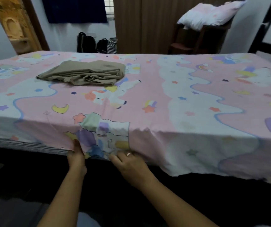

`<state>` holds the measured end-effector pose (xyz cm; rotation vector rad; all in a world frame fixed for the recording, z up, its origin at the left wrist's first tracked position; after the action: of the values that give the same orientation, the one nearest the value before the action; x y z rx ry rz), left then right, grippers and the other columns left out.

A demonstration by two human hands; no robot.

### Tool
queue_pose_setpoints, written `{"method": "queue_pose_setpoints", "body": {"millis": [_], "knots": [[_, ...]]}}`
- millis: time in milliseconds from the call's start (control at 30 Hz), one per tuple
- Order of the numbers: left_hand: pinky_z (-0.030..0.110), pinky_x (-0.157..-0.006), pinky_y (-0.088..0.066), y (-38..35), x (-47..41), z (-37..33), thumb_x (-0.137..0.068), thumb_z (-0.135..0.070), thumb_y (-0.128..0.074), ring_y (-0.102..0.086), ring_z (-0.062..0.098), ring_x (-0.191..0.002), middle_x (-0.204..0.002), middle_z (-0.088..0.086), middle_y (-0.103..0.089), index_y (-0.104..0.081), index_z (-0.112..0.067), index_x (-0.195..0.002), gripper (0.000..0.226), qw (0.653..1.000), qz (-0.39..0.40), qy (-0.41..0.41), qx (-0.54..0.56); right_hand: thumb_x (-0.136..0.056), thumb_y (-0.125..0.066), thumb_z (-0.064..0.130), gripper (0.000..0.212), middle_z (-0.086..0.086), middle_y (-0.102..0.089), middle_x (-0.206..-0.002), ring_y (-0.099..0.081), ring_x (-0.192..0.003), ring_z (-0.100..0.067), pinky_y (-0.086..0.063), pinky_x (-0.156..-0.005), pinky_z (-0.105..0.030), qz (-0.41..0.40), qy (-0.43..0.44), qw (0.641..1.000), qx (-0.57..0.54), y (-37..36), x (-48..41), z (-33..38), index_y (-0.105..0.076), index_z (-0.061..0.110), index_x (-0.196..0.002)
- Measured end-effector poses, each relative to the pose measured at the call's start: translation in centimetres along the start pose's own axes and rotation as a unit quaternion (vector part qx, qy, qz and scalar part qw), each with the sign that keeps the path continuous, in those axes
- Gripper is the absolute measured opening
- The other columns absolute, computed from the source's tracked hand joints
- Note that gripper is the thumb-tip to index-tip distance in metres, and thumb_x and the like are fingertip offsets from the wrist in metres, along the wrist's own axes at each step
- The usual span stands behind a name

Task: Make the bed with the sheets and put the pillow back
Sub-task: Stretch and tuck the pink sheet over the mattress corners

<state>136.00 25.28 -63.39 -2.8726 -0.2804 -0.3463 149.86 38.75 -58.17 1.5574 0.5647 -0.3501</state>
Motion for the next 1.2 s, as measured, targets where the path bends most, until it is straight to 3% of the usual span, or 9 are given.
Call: {"method": "queue_pose_setpoints", "body": {"millis": [100, 167, 233, 400, 533, 700, 933, 1067, 1200], "knots": [[0.022, -0.06, -0.048, -1.8, 2.3, 1.8, -0.096, -0.059, -0.028, -0.067, 0.023, -0.092, -0.108, 0.01, -0.068, -0.038, -0.016, -0.144, 0.065, 0.99, 0.053, 0.078, 0.105, -0.082, -0.051, 0.031, 0.023, 0.004, -0.057, -0.084, -0.054, -0.07, -0.02, -0.039, -0.06, -0.032, -0.085, -0.045, 0.994, 0.06, 2.7, 2.8, -2.4, -0.055, 0.027, -0.105], [0.019, -0.064, -0.047, -3.6, 4.8, 2.9, -0.09, -0.069, -0.019, -0.063, 0.012, -0.072, -0.121, 0.011, -0.064, -0.036, -0.02, -0.145, 0.075, 0.972, 0.109, 0.114, 0.173, -0.081, -0.05, 0.034, 0.03, 0.003, -0.053, -0.101, -0.051, -0.081, -0.022, -0.036, -0.069, -0.035, -0.121, -0.068, 0.985, 0.098, 3.5, 5.0, -3.8, -0.051, 0.029, -0.111], [0.035, -0.083, -0.054, -5.7, 7.5, 4.1, -0.082, -0.076, -0.026, -0.066, 0.019, -0.088, -0.123, 0.008, -0.063, -0.053, -0.027, -0.13, 0.074, 0.952, 0.168, 0.139, 0.213, -0.077, -0.05, 0.036, 0.041, 0.001, -0.047, -0.115, -0.047, -0.095, -0.024, -0.033, -0.079, -0.038, -0.136, -0.106, 0.976, 0.13, 4.2, 7.3, -5.4, -0.047, 0.03, -0.117], [0.031, -0.066, -0.057, -9.2, 12.8, 7.3, -0.061, -0.052, -0.073, -0.067, 0.023, -0.093, -0.113, 0.009, -0.068, -0.056, -0.017, -0.127, 0.077, 0.945, 0.225, 0.179, 0.158, -0.074, -0.055, 0.029, 0.058, -0.002, -0.042, -0.125, -0.044, -0.109, -0.028, -0.033, -0.089, -0.046, -0.12, -0.205, 0.951, 0.198, 5.0, 11.6, -8.5, -0.043, 0.034, -0.13], [0.032, -0.072, -0.049, -10.3, 13.9, 9.2, -0.085, -0.028, -0.062, -0.059, 0.023, -0.108, -0.124, 0.007, -0.062, -0.055, -0.018, -0.128, 0.045, 0.952, 0.236, 0.168, 0.1, -0.083, -0.045, 0.021, 0.053, -0.002, -0.044, -0.129, -0.045, -0.107, -0.029, -0.037, -0.087, -0.046, -0.135, -0.184, 0.952, 0.205, 5.2, 11.6, -10.2, -0.045, 0.031, -0.134], [0.041, -0.095, -0.049, -9.6, 13.1, 8.9, -0.085, -0.032, -0.065, -0.061, 0.024, -0.11, -0.124, 0.005, -0.062, -0.051, -0.012, -0.132, 0.053, 0.968, 0.236, 0.085, 0.032, -0.082, -0.046, 0.014, 0.024, -0.005, -0.061, -0.095, -0.057, -0.076, -0.027, -0.045, -0.067, -0.036, -0.155, -0.125, 0.966, 0.165, 5.9, 9.2, -10.8, -0.063, 0.016, -0.098], [0.027, -0.113, -0.025, -9.1, 13.3, 7.2, -0.085, -0.028, -0.059, -0.039, 0.013, -0.131, -0.144, -0.001, -0.041, -0.039, -0.01, -0.14, 0.061, 0.949, 0.252, -0.124, -0.143, -0.063, -0.043, 0.011, 0.012, -0.005, -0.052, -0.058, -0.055, -0.055, -0.025, -0.04, -0.042, -0.027, -0.102, -0.148, 0.979, 0.097, 5.3, 7.9, -10.8, -0.053, 0.016, -0.058], [0.011, -0.102, -0.026, -8.0, 13.0, 7.5, -0.088, -0.02, -0.062, -0.039, 0.007, -0.125, -0.132, -0.009, -0.042, -0.043, -0.019, -0.133, 0.049, 0.922, 0.238, -0.191, -0.24, -0.059, -0.042, 0.012, 0.009, -0.003, -0.05, -0.054, -0.051, -0.049, -0.024, -0.037, -0.038, -0.026, -0.082, -0.165, 0.98, 0.081, 4.2, 8.6, -10.4, -0.049, 0.017, -0.055], [-0.006, -0.08, -0.031, -6.0, 14.4, 9.0, -0.089, -0.016, -0.061, -0.05, 0.009, -0.11, -0.114, -0.005, -0.054, -0.056, -0.004, -0.122, 0.035, 0.909, 0.231, -0.211, -0.276, -0.059, -0.042, 0.012, 0.01, -0.003, -0.048, -0.053, -0.05, -0.047, -0.023, -0.035, -0.038, -0.026, -0.089, -0.18, 0.976, 0.08, 3.1, 10.3, -9.4, -0.048, 0.018, -0.054]]}}
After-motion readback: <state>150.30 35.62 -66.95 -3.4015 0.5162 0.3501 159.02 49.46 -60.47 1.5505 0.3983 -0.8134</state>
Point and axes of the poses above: each hand's wrist, its own x-axis away from the middle knuckle, its own y-axis out of the back of the hand, z = x × y, the point moved 8 cm from there along -x, towards the middle knuckle
